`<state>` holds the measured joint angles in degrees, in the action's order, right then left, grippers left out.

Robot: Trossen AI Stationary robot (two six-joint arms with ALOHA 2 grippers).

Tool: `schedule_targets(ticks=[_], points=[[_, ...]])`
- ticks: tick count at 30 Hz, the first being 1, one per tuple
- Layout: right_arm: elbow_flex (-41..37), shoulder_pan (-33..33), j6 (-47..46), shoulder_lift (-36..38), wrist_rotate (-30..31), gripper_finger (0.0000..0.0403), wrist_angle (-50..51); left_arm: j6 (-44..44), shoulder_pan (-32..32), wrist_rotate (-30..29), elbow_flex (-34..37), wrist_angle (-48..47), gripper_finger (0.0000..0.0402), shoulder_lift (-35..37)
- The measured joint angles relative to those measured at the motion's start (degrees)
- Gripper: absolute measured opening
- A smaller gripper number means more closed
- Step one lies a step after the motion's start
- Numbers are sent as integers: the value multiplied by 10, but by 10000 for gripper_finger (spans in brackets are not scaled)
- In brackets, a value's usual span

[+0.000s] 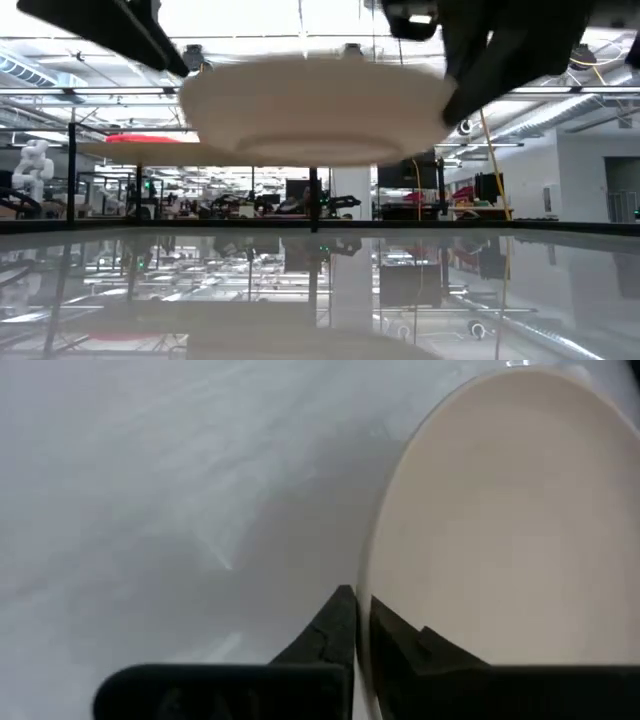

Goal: Place and stack plates onto a shelf
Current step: Stack the big light brown plate on top of the big light orange plates on the shelf

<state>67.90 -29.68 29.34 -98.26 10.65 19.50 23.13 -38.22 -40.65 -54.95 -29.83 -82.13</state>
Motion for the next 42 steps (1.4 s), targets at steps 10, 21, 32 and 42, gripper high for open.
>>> schedule_targets(ticks=[10,21,32,42], points=[[0,13,0,102,95,1,78,67,-1,-10,31,1,280,0],[82,70,85,126,165,0,138,38,-1,-10,32,62,280,1],[164,164,178,125,164,0,111,59,-1,-14,32,63,280,1],[194,248,248,125,100,0,50,59,-1,-15,32,62,280,1]])
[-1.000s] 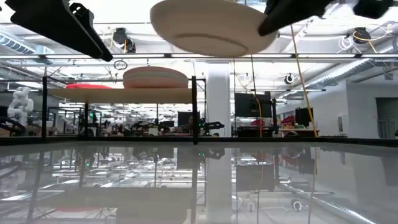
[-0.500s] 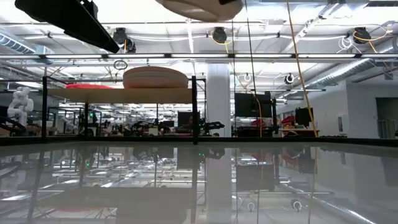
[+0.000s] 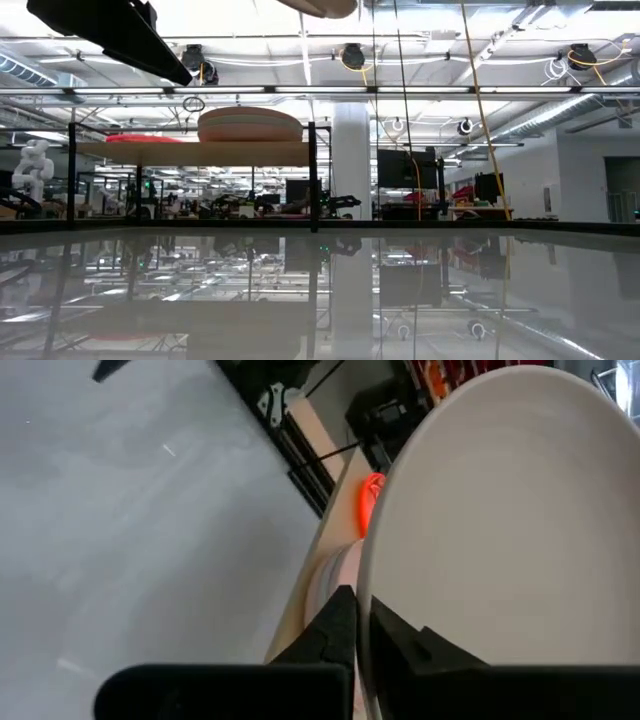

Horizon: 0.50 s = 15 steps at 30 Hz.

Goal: Place and stack plates onto a shelf
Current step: Stack the big light brown plate on top of the big light orange plates on the shelf

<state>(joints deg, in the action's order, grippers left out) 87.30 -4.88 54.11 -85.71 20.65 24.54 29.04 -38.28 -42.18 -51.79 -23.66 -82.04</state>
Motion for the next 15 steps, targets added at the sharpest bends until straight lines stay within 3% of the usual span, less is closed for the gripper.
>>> schedule_targets(ticks=[15], points=[[51,128,61,-5,-143,0,-44,-3,14,-7,0,0,280,0]])
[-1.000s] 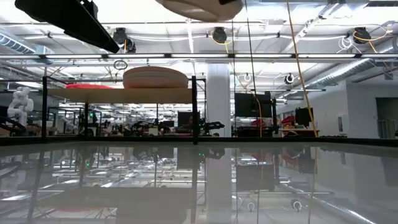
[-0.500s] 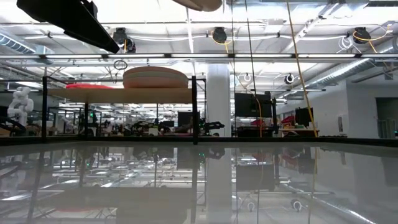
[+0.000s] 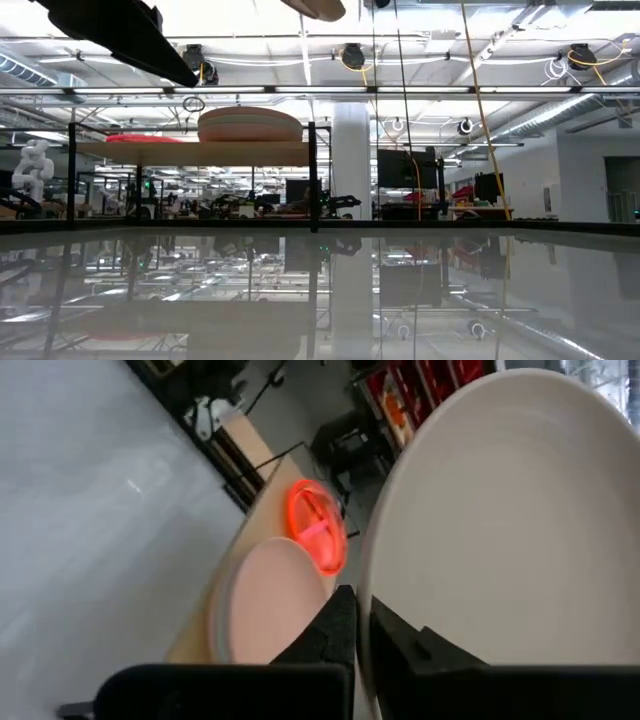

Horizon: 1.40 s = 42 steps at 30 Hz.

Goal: Place and stack plates onto a shelf
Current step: Stack the big light brown plate on top of the big light orange plates on the shelf

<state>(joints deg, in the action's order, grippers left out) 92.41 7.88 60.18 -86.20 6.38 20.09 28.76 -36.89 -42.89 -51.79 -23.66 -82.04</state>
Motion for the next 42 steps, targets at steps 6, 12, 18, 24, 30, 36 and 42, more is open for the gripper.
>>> schedule_targets(ticks=[6,12,18,24,30,36,42], points=[[2,49,11,-14,-64,0,-69,-2,4,0,0,3,280,0],[2,88,-5,-48,-119,0,-108,-2,4,0,0,4,280,0],[1,107,-5,-100,-128,0,-106,-3,5,1,0,4,280,0],[1,124,-10,-149,-172,0,-109,-5,5,1,0,3,280,0],[1,136,-12,-181,-172,0,-113,-5,5,1,0,3,280,0],[1,139,-11,-197,-172,2,-104,-4,5,1,0,3,280,0],[1,139,-14,-197,-172,4,-89,1,5,1,0,2,280,0]])
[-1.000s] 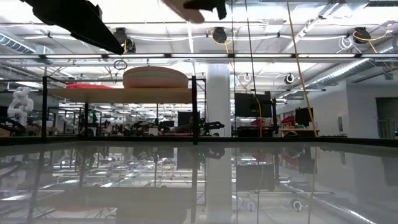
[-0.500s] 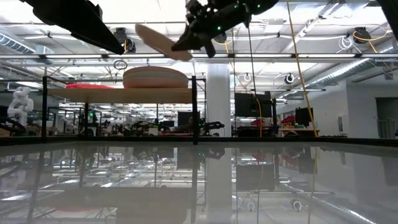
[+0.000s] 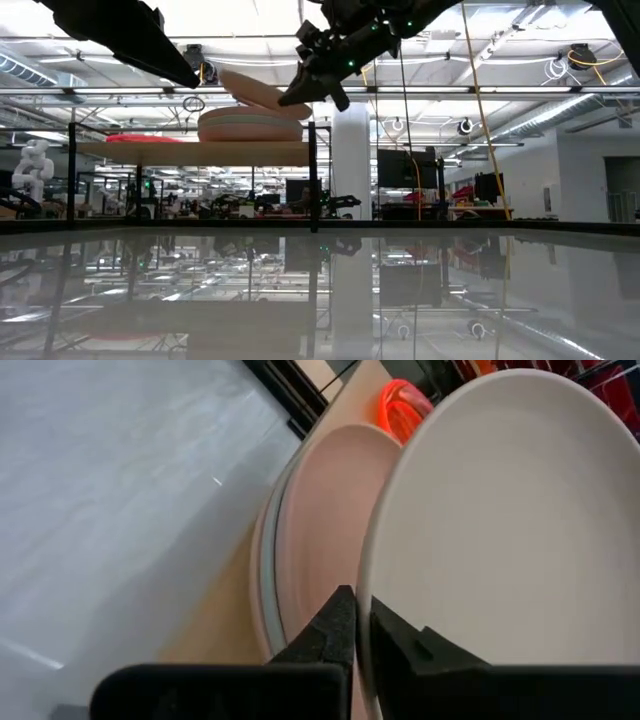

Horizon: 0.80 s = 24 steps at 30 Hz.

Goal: Place and stack plates onto a shelf
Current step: Stack the big light brown plate on top of the big light orange plates on the shelf

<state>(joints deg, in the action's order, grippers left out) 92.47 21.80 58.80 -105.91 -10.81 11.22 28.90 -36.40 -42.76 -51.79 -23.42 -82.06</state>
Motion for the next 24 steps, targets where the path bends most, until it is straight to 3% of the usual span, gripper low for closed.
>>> schedule_targets(ticks=[24], points=[[0,-1,-27,0,0,74,7,5,0,5,0,0,280,0]])
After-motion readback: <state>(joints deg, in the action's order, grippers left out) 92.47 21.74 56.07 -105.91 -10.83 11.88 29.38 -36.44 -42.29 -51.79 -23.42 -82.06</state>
